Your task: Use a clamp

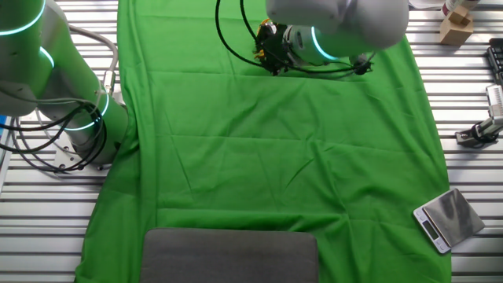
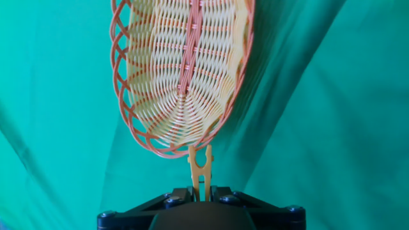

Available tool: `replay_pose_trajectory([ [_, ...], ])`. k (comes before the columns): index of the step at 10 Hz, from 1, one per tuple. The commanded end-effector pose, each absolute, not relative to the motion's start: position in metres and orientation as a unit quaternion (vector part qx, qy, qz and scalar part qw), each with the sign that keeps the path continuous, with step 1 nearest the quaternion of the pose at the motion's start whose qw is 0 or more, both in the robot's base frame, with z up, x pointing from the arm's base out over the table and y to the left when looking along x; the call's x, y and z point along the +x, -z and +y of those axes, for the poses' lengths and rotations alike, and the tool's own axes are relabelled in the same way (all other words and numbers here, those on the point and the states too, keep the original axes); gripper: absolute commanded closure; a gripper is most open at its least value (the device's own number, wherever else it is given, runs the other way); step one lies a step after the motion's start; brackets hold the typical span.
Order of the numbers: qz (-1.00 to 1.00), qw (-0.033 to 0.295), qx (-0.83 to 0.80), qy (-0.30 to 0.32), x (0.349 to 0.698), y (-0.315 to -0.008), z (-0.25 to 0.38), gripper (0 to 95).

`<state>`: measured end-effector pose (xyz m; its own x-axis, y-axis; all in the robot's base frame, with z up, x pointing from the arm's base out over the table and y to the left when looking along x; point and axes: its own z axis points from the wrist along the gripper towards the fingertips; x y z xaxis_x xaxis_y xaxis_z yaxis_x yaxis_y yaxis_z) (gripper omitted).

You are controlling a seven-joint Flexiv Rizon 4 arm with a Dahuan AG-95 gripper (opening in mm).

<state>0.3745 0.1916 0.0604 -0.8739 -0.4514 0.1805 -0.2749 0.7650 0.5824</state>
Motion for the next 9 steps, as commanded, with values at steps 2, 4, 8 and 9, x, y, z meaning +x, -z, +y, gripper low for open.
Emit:
replay_pose_trajectory([
  [2, -0.924, 0.147, 0.203, 0.290, 0.3729, -0.0617, 0.1925, 95.0],
  [4, -0.924, 0.147, 0.205, 0.286, 0.3722, -0.0615, 0.1927, 95.0],
  [8, -0.930, 0.148, 0.201, 0.269, 0.3694, -0.0605, 0.1936, 95.0],
  [9, -0.934, 0.143, 0.209, 0.253, 0.3694, -0.0605, 0.1936, 95.0],
])
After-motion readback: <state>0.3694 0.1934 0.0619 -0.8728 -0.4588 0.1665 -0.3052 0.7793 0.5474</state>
